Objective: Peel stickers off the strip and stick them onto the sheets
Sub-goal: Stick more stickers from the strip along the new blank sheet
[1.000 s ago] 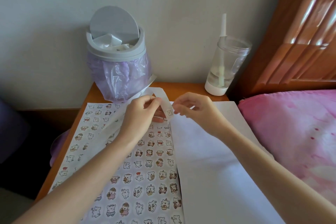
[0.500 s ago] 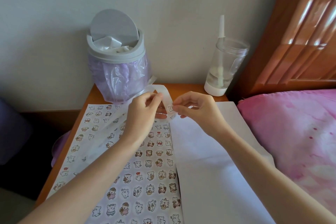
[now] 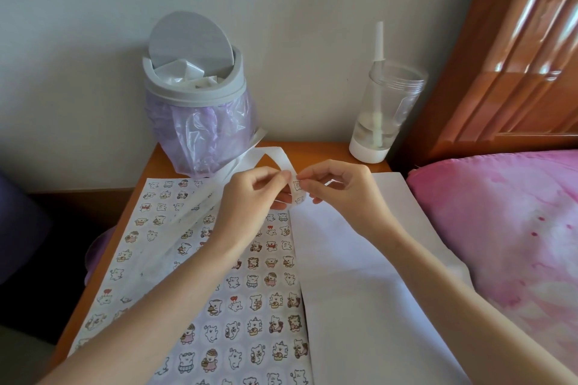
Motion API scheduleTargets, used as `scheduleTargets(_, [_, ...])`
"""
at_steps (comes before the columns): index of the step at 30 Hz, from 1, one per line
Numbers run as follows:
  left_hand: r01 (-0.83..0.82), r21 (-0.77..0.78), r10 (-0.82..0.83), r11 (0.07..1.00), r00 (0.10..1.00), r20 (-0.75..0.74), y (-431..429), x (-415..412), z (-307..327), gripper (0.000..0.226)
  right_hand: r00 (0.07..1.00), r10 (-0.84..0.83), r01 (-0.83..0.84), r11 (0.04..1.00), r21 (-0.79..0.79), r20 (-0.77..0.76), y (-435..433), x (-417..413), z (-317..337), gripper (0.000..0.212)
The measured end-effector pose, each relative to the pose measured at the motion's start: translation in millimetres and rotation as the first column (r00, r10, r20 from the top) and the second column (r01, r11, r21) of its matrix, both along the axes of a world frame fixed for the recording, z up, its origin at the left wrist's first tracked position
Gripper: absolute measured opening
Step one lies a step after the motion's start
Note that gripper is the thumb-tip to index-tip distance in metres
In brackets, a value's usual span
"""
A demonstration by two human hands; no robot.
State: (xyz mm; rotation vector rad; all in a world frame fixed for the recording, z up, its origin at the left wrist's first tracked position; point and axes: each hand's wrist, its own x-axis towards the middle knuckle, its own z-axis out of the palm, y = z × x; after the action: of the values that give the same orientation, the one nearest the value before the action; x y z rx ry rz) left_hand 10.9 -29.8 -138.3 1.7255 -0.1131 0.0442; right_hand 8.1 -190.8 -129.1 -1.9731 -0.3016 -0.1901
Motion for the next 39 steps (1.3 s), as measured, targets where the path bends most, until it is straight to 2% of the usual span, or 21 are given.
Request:
scheduleTargets(5, [0.006, 0.017, -0.006, 1.000, 1.000, 0.020, 0, -1, -4, 0.018, 1.000, 0.001, -0.001, 1.000, -0.005, -0.003, 0, 0, 0, 0.016])
scheduleTargets(9, [0.011, 0.015, -0.011, 1.000, 1.000, 0.022, -1, -2, -4, 0.018, 1.000, -0.019, 0.019, 0.999, -0.041, -0.010, -1, 1, -3, 0.010])
scheduleTargets(16, [-0.037, 0.044, 0.036, 0.998, 0.999, 0.007, -3, -4, -3, 0.016, 1.000, -0.019, 0.022, 0.990, -0.141, 0.017, 1, 1, -5, 0.020])
scheduleTargets(21, [-0.044, -0.005, 0.043, 0.999, 0.998, -0.047, 1, -2, -4, 0.018, 1.000, -0.013, 0.013, 1.000, 0.022, -0.016, -14, 5, 2, 0.024])
scheduleTargets(26, [-0.028, 0.030, 0.028, 0.999, 1.000, -0.004, -2, -6, -4, 0.019, 1.000, -0.012, 0.013, 0.997, -0.072, 0.007, -16, 5, -2, 0.012])
scheduleTargets(34, [-0.020, -0.035, 0.019, 0.999, 0.999, -0.031, -2, -7, -3, 0.016, 0.997, -0.015, 0.019, 0.998, -0.054, 0.073, -4, 3, -5, 0.013])
scheduleTargets(39, [-0.008, -0.059, 0.006, 0.998, 0.999, -0.039, -2, -6, -1, 0.016, 0.999, -0.010, 0.011, 1.000, -0.012, 0.039, -1, 2, -4, 0.010])
